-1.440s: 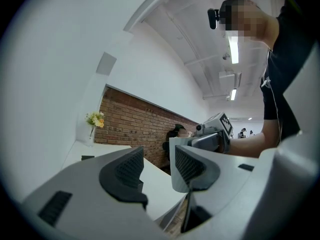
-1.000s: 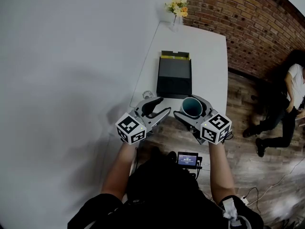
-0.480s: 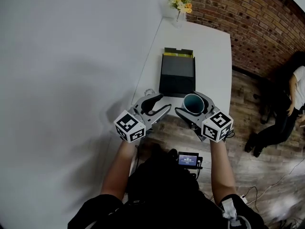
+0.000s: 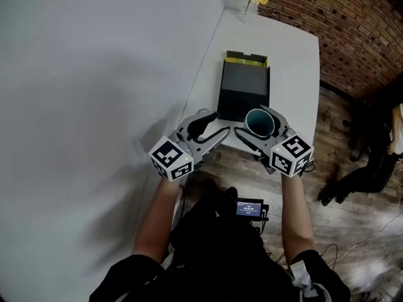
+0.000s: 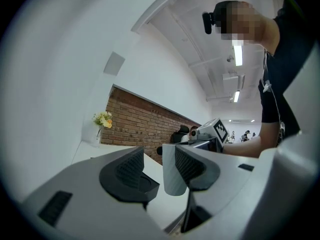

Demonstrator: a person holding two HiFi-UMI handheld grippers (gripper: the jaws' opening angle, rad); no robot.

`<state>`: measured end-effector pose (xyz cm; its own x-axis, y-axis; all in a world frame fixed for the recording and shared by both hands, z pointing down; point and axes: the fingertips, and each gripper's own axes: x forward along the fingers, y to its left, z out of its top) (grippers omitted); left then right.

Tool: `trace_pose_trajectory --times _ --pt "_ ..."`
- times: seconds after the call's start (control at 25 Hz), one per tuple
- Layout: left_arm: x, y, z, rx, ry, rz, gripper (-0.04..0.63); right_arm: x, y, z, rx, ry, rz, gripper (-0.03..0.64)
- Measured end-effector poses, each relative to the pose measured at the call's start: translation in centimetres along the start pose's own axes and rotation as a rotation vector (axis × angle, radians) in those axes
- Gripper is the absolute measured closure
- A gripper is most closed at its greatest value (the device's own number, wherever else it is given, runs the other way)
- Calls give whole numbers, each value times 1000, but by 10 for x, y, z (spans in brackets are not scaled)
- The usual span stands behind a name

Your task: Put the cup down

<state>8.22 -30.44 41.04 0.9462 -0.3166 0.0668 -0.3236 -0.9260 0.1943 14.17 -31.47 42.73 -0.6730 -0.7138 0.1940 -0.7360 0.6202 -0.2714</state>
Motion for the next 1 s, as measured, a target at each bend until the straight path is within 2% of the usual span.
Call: trace_pose_trajectory --times 0.6,1.0 --pt "7 38 -26 -41 8 19 394 64 -47 -13 -34 -7 -15 189" --pt "11 54 -38 -68 27 39 394 98 -71 -18 -33 -17 8 189"
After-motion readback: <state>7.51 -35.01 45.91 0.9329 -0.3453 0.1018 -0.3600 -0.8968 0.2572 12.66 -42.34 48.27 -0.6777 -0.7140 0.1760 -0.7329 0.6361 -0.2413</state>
